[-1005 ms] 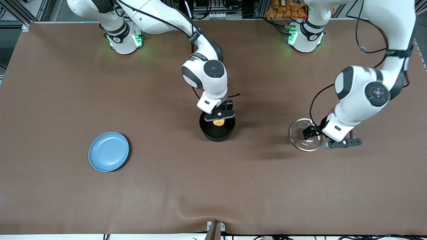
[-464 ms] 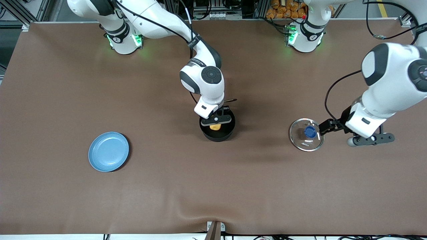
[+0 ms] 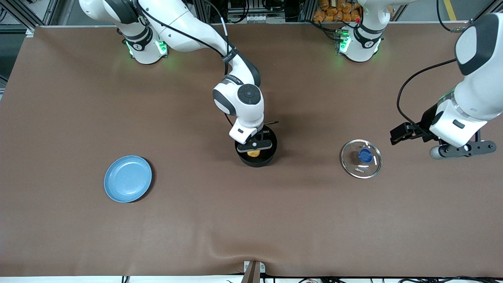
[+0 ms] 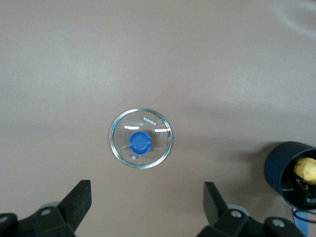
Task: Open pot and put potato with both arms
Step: 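Release the potato with the right gripper while the left gripper releases the lid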
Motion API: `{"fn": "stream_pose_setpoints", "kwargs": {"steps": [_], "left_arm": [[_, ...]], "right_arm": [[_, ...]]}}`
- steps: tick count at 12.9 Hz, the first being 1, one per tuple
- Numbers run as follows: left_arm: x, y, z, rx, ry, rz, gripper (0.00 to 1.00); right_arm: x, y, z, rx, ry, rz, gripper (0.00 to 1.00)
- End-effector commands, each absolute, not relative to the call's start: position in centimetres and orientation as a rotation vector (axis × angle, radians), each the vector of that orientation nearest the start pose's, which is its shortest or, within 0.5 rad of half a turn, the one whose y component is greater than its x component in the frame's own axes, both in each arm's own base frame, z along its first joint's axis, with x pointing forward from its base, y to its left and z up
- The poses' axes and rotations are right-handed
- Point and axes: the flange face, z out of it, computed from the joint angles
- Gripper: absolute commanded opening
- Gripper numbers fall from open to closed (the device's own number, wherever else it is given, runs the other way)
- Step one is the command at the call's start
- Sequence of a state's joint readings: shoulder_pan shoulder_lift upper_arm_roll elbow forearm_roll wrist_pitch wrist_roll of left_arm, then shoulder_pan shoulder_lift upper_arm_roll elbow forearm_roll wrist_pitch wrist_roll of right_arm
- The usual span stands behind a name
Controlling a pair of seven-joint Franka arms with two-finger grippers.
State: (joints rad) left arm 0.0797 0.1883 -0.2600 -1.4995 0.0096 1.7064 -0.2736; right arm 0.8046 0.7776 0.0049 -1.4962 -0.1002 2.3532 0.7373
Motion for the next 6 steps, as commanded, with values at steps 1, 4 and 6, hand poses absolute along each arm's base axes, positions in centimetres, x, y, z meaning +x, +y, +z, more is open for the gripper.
{"fn": "stream_pose_setpoints", "kwargs": {"steps": [1,4,6], "left_arm": [[59.8,-10.1,58.5,-3.192,-0.136,0.008,1.00],[58.1,-10.2,60.9,-3.197,-0.134,0.002,1.00],[57.3,-10.2,62.0,-3.192,-0.132,0.002,1.00]], "right_arm": [[50.4,52.9,21.7,-3.116,-0.216,-0.201,0.69],[50.9,52.7,23.1,-3.101,-0.202,-0.212,0.74],[51.3,52.5,25.8,-3.085,-0.192,-0.227,0.74]]}}
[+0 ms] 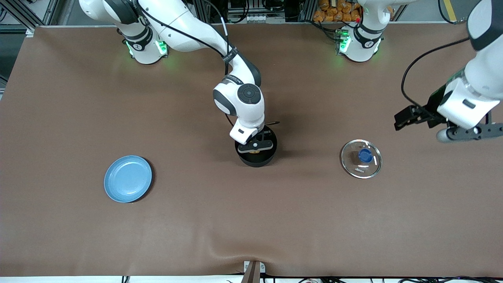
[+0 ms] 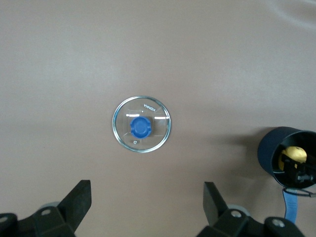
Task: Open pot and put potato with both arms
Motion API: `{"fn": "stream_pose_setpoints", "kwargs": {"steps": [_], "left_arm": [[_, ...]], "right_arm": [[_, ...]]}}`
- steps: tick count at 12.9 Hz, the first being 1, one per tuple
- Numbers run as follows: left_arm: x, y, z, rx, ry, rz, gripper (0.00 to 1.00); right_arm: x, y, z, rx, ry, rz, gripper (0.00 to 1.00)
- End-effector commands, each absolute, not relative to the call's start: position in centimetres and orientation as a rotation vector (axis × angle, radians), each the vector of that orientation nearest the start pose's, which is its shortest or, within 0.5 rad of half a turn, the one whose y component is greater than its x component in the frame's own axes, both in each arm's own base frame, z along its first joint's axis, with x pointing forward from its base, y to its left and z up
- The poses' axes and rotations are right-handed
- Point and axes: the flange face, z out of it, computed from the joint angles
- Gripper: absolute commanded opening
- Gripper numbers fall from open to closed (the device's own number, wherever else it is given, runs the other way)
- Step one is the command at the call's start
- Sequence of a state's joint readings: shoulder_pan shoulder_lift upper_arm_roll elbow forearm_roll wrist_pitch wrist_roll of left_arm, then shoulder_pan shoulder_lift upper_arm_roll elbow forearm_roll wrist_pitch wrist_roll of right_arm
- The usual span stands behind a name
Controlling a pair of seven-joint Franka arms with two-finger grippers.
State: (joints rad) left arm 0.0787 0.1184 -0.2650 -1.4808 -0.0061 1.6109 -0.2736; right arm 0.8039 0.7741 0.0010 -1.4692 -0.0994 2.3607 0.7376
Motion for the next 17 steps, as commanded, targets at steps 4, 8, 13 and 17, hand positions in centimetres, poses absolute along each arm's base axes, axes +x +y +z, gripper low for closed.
{"fn": "stream_pose_setpoints", "kwargs": {"steps": [4,8,13,17], "left_arm": [[56.4,-10.2,63.1,-3.187,-0.117,-0.002,1.00],[55.1,-9.7,64.2,-3.177,-0.103,0.008,1.00],[54.7,-7.4,64.7,-3.171,-0.141,0.001,1.00],[54.4,-6.0,65.2,-3.170,-0.107,-0.010,1.00]], "right_arm": [[52.2,48.9,36.6,-3.112,-0.189,-0.188,0.73],[55.3,35.0,49.9,-3.018,0.032,0.032,0.72],[55.3,17.2,59.5,-3.039,0.123,0.070,0.99],[55.5,7.9,62.6,-3.115,0.221,-0.028,1.00]]}}
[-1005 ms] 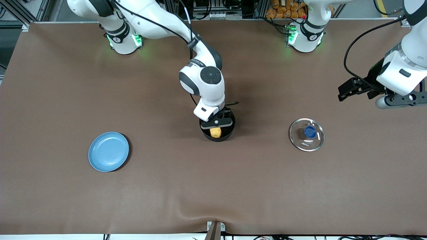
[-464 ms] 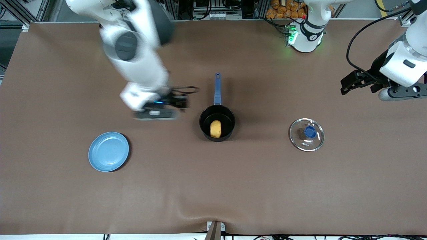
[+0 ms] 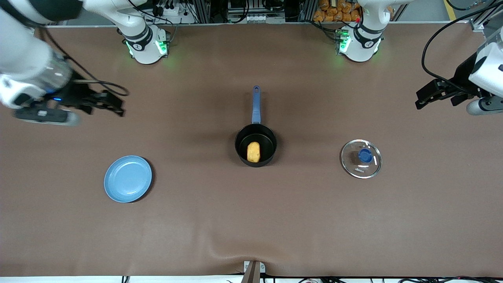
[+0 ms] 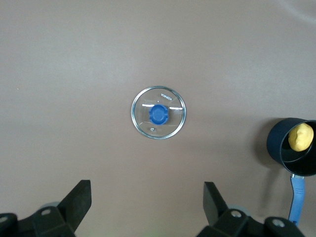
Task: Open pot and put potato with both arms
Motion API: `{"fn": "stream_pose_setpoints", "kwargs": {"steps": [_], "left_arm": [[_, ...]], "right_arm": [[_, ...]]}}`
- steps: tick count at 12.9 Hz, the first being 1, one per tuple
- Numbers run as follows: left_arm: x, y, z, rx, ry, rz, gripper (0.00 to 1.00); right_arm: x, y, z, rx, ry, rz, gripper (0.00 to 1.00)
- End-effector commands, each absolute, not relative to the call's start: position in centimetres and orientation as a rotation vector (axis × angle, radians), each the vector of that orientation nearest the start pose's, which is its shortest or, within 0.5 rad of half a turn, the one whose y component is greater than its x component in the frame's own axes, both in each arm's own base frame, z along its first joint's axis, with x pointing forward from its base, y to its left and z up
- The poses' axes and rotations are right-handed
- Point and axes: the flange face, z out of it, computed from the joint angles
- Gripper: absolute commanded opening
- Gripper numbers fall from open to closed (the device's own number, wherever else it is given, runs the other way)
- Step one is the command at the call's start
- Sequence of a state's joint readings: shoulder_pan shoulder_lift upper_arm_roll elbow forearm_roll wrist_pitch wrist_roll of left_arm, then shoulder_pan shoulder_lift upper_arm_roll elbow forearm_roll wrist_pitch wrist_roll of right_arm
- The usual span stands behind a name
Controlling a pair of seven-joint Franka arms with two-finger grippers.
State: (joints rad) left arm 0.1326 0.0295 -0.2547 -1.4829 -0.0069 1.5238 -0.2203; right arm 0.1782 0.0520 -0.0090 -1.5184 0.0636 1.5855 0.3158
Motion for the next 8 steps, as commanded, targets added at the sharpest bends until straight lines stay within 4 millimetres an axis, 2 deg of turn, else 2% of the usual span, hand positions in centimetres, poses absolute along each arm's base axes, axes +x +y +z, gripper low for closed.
{"fn": "stream_pose_setpoints", "kwargs": {"steps": [1,3,4,5,6,8], "left_arm": [[54.2,-4.9,65.3,-3.167,-0.123,-0.011,1.00],[52.3,-4.5,64.8,-3.160,-0.098,0.016,1.00],[51.2,-4.9,64.6,-3.159,-0.084,0.021,1.00],[50.8,-5.2,64.6,-3.157,-0.084,0.031,1.00],[50.4,-5.2,64.9,-3.156,-0.093,0.026,1.00],[50.1,-5.7,65.0,-3.154,-0.078,0.050,1.00]], "right_arm": [[55.6,5.7,62.9,-3.137,0.191,-0.042,1.00],[55.4,0.6,63.9,-3.155,0.097,-0.074,1.00],[55.3,-2.5,64.2,-3.157,0.087,-0.079,1.00],[55.1,-4.5,64.3,-3.157,0.092,-0.078,1.00],[54.7,-5.7,64.4,-3.152,0.102,-0.045,1.00],[54.4,-6.0,64.7,-3.151,0.107,-0.004,1.00]]}}
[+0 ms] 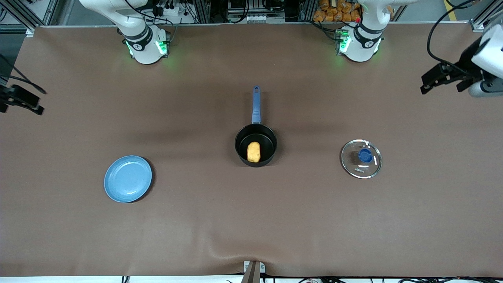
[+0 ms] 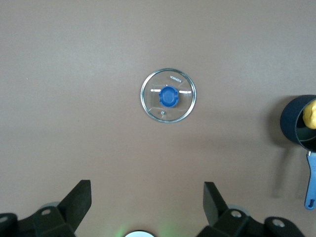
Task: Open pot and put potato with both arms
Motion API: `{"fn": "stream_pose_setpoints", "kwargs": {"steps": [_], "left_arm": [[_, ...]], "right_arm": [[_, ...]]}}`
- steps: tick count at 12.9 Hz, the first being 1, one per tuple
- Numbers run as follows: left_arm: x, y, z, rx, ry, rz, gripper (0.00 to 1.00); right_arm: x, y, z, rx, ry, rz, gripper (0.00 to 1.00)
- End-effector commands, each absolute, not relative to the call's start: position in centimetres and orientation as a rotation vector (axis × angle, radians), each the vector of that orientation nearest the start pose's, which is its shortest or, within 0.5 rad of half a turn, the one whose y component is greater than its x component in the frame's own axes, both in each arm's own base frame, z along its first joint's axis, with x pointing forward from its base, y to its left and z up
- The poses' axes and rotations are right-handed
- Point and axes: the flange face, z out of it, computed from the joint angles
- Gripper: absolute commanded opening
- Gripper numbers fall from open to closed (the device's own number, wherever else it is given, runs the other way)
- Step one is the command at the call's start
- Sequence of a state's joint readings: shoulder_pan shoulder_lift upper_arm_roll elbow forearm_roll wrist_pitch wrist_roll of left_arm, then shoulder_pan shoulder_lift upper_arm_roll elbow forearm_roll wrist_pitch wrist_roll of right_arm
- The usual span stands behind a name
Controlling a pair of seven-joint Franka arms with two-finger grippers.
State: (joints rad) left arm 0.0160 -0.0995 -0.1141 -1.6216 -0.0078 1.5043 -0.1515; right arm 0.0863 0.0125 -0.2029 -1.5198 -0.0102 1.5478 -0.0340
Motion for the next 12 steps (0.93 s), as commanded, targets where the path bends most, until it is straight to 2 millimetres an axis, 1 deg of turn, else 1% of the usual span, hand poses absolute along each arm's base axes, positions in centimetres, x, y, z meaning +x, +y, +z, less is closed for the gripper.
{"fn": "stream_pose_setpoints", "kwargs": {"steps": [1,2,4,6,8,9,10,11,12], "left_arm": [[49.9,-5.8,65.1,-3.155,-0.073,0.053,1.00],[49.8,-5.6,65.3,-3.158,-0.078,0.046,1.00],[50.2,-5.5,65.1,-3.157,-0.080,0.050,1.00],[50.2,-5.9,65.0,-3.156,-0.073,0.055,1.00],[50.5,-5.9,64.7,-3.156,-0.066,0.062,1.00],[50.8,-5.8,64.8,-3.158,-0.073,0.058,1.00],[51.2,-5.7,65.4,-3.160,-0.080,0.039,1.00],[51.7,-5.8,65.3,-3.161,-0.077,0.039,1.00],[51.8,-5.8,65.4,-3.161,-0.075,0.034,1.00]], "right_arm": [[54.6,-6.0,64.8,-3.154,0.105,-0.008,1.00],[54.7,-5.8,64.7,-3.154,0.100,-0.008,1.00],[54.8,-5.6,64.5,-3.155,0.096,0.001,1.00],[54.8,-5.7,64.5,-3.156,0.098,0.002,1.00],[54.8,-5.8,64.5,-3.156,0.098,-0.001,1.00],[54.9,-5.9,64.8,-3.160,0.101,-0.015,1.00],[54.8,-6.1,65.2,-3.157,0.108,-0.025,1.00],[54.8,-5.8,65.2,-3.158,0.096,-0.022,1.00],[54.9,-5.5,65.3,-3.159,0.091,-0.027,1.00]]}}
